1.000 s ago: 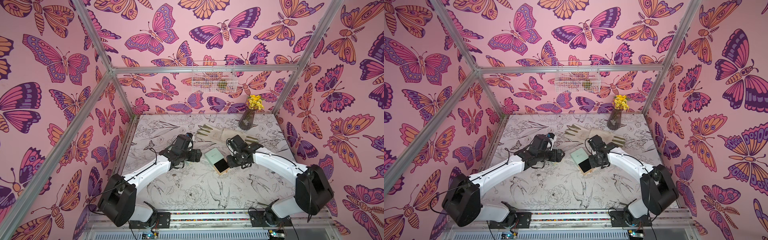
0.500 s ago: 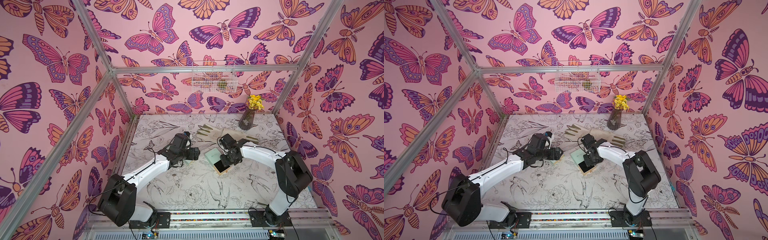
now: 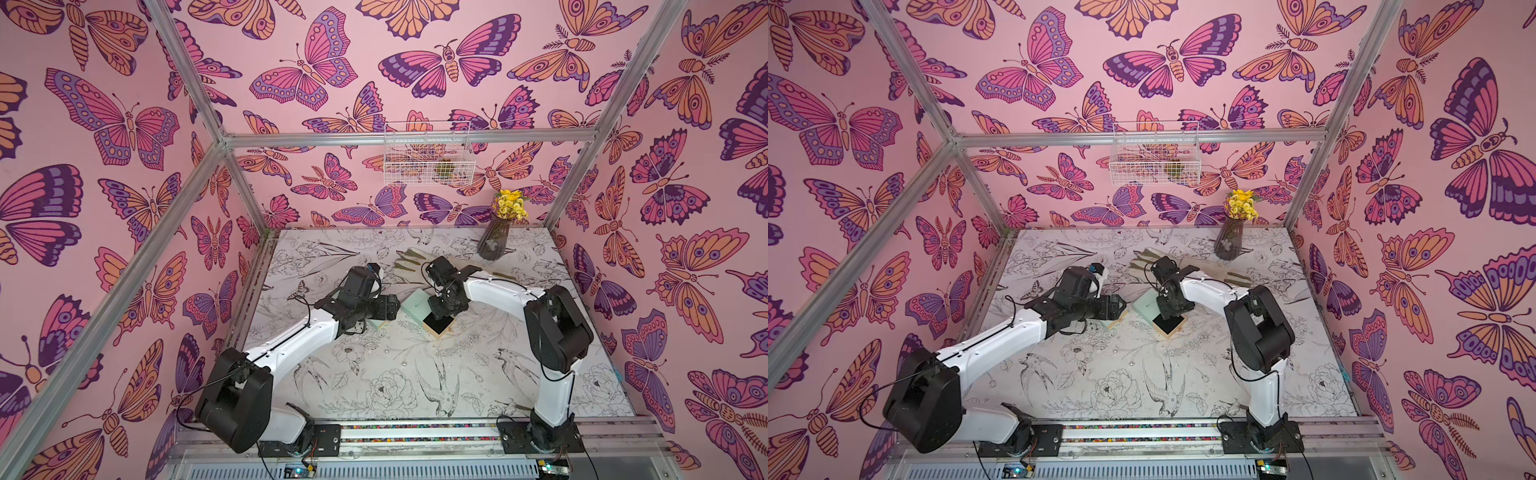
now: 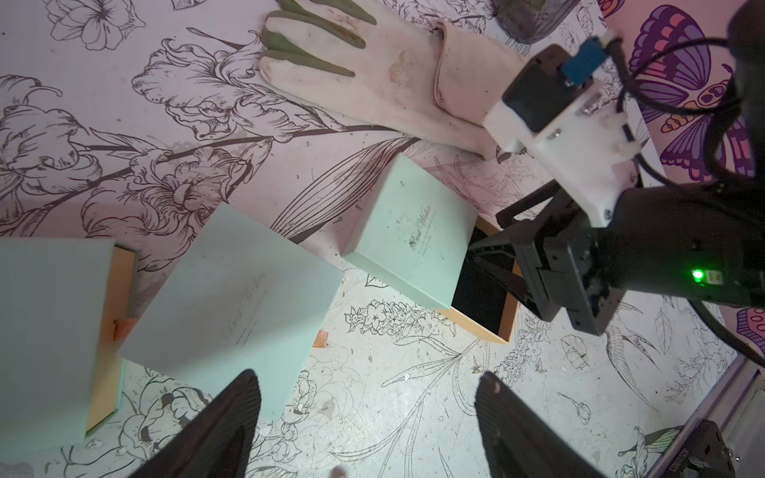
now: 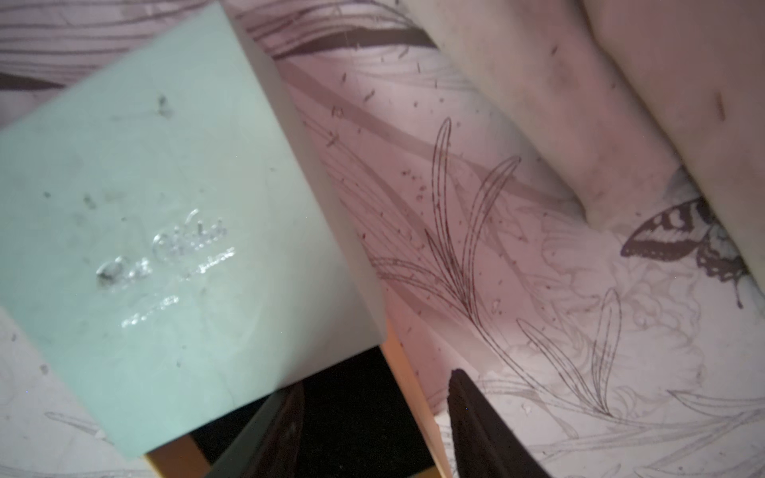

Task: Place the earrings into the drawer-style jewelry box
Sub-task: Move the jewelry box to the center of the board, then pick up the earring from the center of the board.

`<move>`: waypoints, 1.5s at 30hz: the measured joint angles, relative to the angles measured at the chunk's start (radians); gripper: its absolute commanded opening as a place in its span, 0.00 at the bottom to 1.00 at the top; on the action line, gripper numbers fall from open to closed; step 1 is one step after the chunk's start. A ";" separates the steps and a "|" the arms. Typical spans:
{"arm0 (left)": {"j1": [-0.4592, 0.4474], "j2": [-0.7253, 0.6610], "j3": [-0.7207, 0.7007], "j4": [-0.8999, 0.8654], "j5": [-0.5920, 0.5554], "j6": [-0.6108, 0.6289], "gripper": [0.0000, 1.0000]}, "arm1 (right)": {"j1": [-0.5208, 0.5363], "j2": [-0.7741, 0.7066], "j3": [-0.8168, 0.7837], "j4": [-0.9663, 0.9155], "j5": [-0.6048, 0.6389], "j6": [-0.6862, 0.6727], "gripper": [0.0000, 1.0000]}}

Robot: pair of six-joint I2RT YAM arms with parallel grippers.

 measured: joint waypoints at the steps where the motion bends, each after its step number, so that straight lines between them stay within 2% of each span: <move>1: 0.000 0.000 0.000 0.000 0.000 0.000 0.83 | 0.000 0.011 0.012 0.000 0.000 0.000 0.59; 9: 0.013 -0.004 -0.010 -0.003 -0.001 0.000 0.84 | 0.000 -0.005 0.031 0.008 -0.008 -0.003 0.60; 11: 0.013 -0.006 -0.012 -0.003 0.000 0.001 0.85 | 0.000 -0.064 -0.015 0.024 -0.016 -0.003 0.59; 15: -0.008 -0.009 -0.013 -0.003 -0.005 0.012 0.85 | 0.000 -0.271 -0.161 0.054 -0.053 -0.003 0.54; 19: -0.085 -0.026 -0.030 0.003 -0.006 0.014 0.84 | 0.000 -0.438 -0.270 0.052 -0.141 -0.008 0.47; 22: -0.153 -0.043 -0.066 0.013 -0.001 -0.005 0.83 | 0.005 -0.480 -0.337 0.042 -0.208 -0.015 0.40; 27: -0.260 -0.047 -0.140 0.066 0.000 -0.070 0.81 | 0.048 -0.473 -0.399 -0.010 -0.263 -0.036 0.31; 32: -0.272 -0.058 -0.200 0.120 -0.005 -0.126 0.81 | 0.110 -0.413 -0.395 -0.012 -0.266 -0.055 0.25; 38: -0.272 -0.073 -0.217 0.151 -0.027 -0.152 0.80 | 0.143 -0.334 -0.369 -0.012 -0.259 -0.056 0.24; 45: -0.272 -0.073 -0.217 0.167 -0.047 -0.165 0.79 | 0.156 -0.297 -0.340 -0.018 -0.204 -0.055 0.28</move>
